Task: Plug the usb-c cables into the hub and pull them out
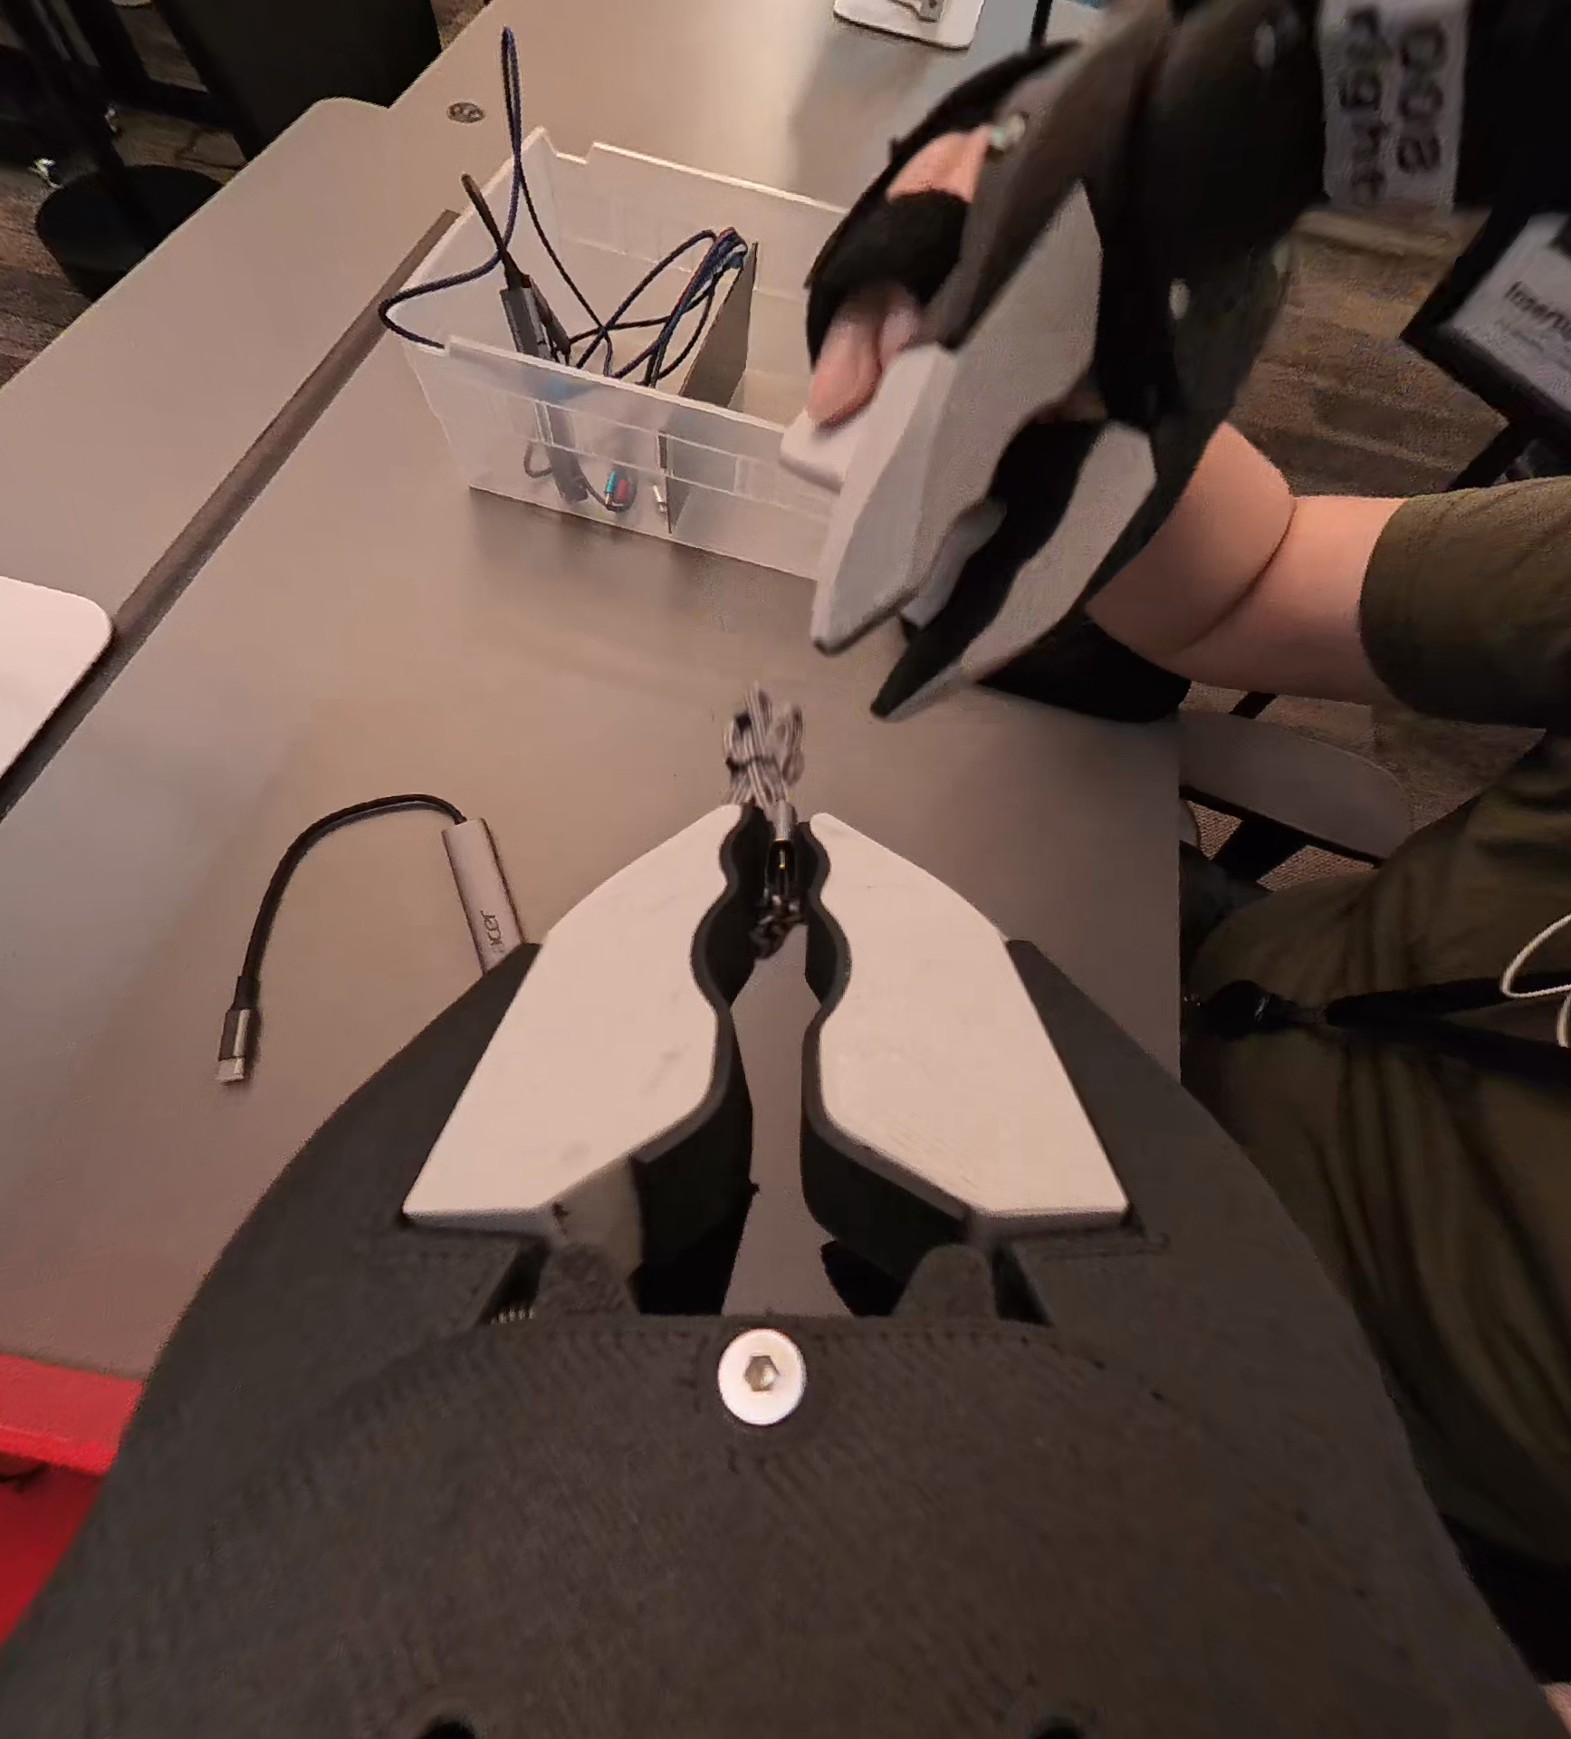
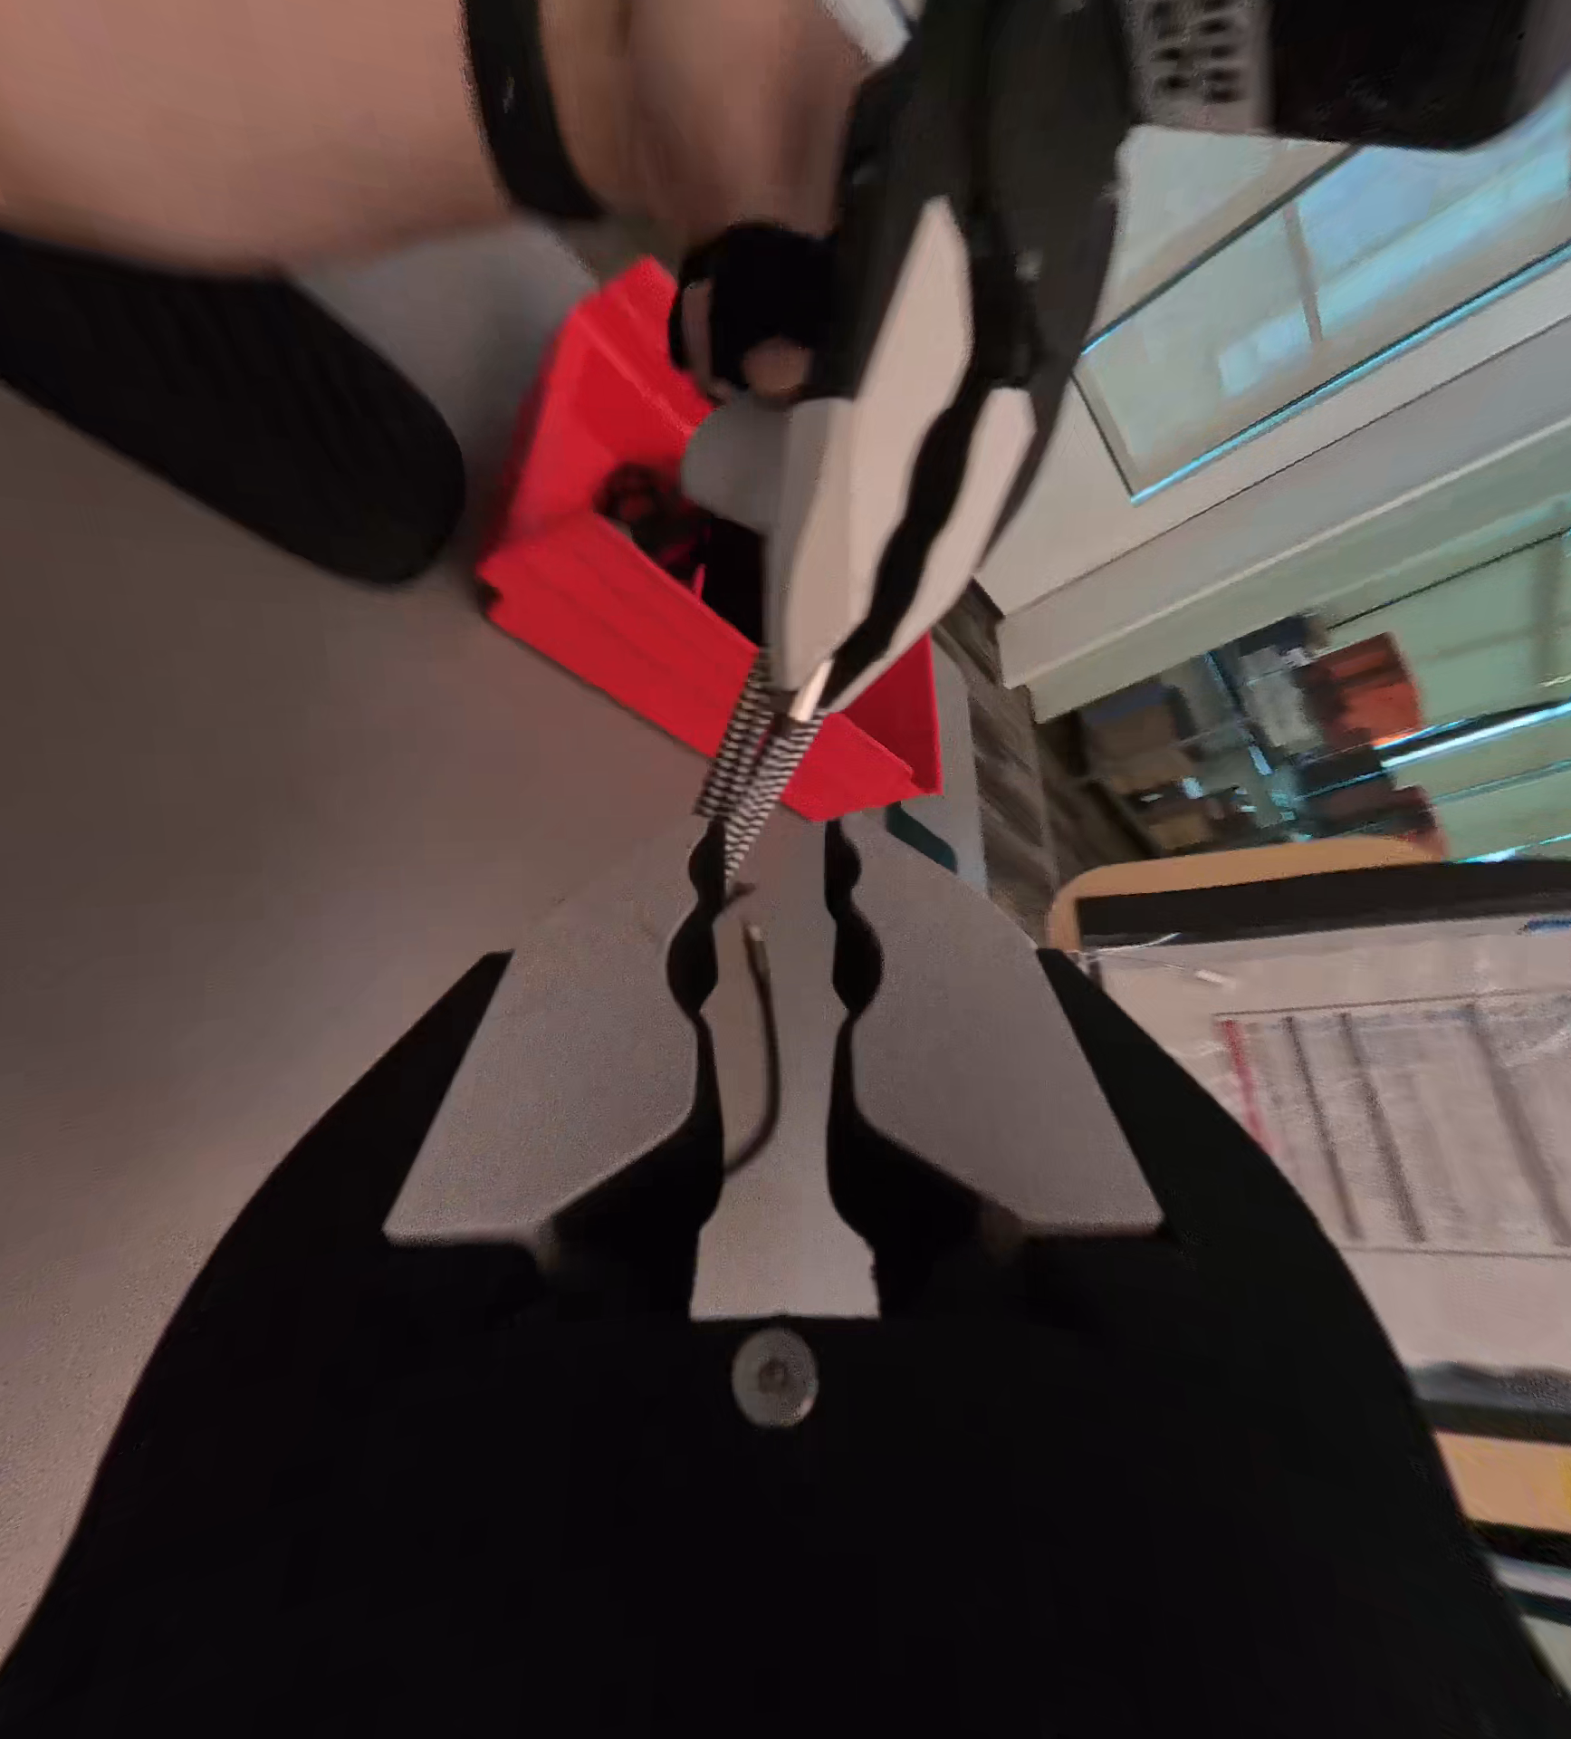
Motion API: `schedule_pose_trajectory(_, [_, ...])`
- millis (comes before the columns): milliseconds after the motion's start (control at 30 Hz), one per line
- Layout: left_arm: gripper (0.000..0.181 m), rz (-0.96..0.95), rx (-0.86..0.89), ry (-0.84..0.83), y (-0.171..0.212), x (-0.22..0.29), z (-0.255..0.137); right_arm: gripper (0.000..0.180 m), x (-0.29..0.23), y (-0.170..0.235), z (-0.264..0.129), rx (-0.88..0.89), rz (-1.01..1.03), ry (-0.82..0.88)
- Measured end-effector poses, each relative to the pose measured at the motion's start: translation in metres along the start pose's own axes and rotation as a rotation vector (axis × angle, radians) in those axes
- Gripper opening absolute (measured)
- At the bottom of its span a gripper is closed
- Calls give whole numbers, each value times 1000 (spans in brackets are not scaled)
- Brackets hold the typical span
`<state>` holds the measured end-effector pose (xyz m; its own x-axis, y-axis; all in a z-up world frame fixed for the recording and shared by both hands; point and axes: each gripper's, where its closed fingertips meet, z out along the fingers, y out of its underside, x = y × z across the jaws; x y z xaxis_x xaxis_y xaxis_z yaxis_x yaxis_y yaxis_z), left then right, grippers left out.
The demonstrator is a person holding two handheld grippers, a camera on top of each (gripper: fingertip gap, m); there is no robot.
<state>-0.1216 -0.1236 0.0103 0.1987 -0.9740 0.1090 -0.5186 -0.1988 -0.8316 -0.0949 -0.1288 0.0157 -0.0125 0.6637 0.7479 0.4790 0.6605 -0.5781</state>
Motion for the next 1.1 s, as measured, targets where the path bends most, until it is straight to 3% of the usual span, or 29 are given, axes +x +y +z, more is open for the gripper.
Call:
schedule_pose_trajectory(100, [6,-26,8,27,0,1,3,20,21,6,-8,51,178,48])
schedule_pose_trajectory(200, [6,-46,17,20,-1,-3,6,20,13,6,1,79,301,-31])
schedule_pose_trajectory(433, [6,-70,47,37,-5,-4,6,20,-17,8,44,77,492,-195])
schedule_pose_trajectory(633, [6,-68,65,38,-8,-3,4,14,-14,2,47,169,625,-235])
schedule_pose_trajectory(733, [6,-76,83,32,-10,-6,2,14,-1,4,45,191,678,-174])
schedule_pose_trajectory(800, [6,-82,97,13,-12,-10,2,4,0,4,47,196,707,-172])
schedule_pose_trajectory(1100, [5,-125,93,-6,-10,-15,10,7,-1,15,58,53,552,-32])
